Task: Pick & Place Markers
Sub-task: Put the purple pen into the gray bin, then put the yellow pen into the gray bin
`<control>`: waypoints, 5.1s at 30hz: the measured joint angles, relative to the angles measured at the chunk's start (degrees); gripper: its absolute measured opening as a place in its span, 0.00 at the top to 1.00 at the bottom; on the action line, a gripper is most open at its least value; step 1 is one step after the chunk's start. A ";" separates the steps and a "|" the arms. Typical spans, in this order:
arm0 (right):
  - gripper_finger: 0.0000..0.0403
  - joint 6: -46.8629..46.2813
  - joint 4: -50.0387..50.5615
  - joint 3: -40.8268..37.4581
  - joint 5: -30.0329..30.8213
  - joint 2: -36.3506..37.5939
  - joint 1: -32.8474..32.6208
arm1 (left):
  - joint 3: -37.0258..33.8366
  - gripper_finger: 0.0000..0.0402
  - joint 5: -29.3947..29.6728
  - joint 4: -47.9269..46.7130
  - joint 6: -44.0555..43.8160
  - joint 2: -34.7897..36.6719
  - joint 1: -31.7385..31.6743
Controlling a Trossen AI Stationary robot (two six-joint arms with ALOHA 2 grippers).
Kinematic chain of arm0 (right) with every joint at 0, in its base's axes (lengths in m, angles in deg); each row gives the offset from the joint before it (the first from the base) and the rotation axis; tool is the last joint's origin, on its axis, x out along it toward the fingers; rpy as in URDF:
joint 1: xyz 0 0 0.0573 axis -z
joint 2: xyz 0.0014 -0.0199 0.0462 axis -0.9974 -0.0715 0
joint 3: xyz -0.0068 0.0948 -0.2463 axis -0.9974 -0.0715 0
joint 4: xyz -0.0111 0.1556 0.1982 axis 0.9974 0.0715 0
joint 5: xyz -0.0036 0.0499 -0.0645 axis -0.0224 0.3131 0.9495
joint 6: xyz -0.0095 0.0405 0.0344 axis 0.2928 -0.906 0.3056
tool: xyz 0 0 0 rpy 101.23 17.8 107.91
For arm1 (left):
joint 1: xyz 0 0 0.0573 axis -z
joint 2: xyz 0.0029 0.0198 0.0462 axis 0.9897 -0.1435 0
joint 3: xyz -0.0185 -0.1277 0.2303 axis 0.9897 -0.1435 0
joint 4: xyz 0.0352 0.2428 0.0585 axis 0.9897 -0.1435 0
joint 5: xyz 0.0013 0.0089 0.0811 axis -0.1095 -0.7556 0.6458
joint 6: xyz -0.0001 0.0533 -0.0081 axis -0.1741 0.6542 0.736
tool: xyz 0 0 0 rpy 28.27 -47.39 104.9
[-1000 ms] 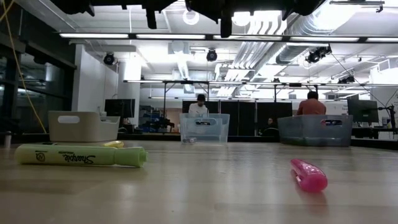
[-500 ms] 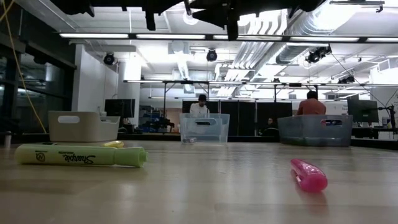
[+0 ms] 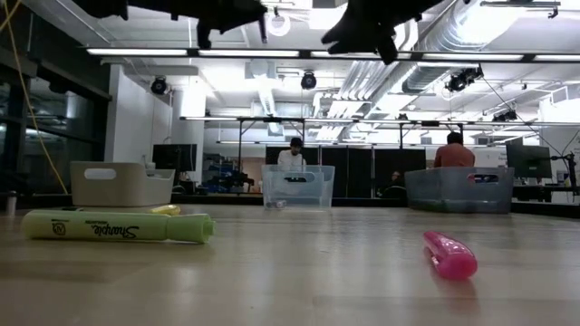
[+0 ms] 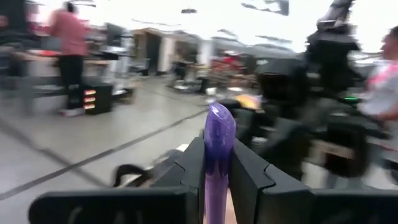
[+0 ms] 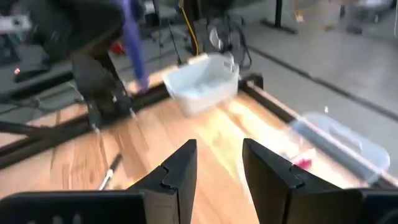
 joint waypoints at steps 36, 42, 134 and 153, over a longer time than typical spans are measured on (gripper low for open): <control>0.71 -4.13 9.50 -0.02 -2.11 0.30 -0.04 | 0.04 0.90 5.89 -53.63 -18.70 19.49 -28.13; 0.71 -3.19 9.54 -0.02 -2.11 0.30 -0.04 | 0.04 0.90 0.73 -58.66 -18.80 17.64 -37.14; 0.71 -1.97 13.17 -0.02 -4.52 0.30 -0.02 | 0.00 0.74 -20.56 -64.94 -16.59 5.65 -51.78; 0.71 -1.89 13.17 -0.02 -4.49 0.30 -0.03 | 0.00 0.74 -29.80 -65.15 -26.82 17.08 -40.98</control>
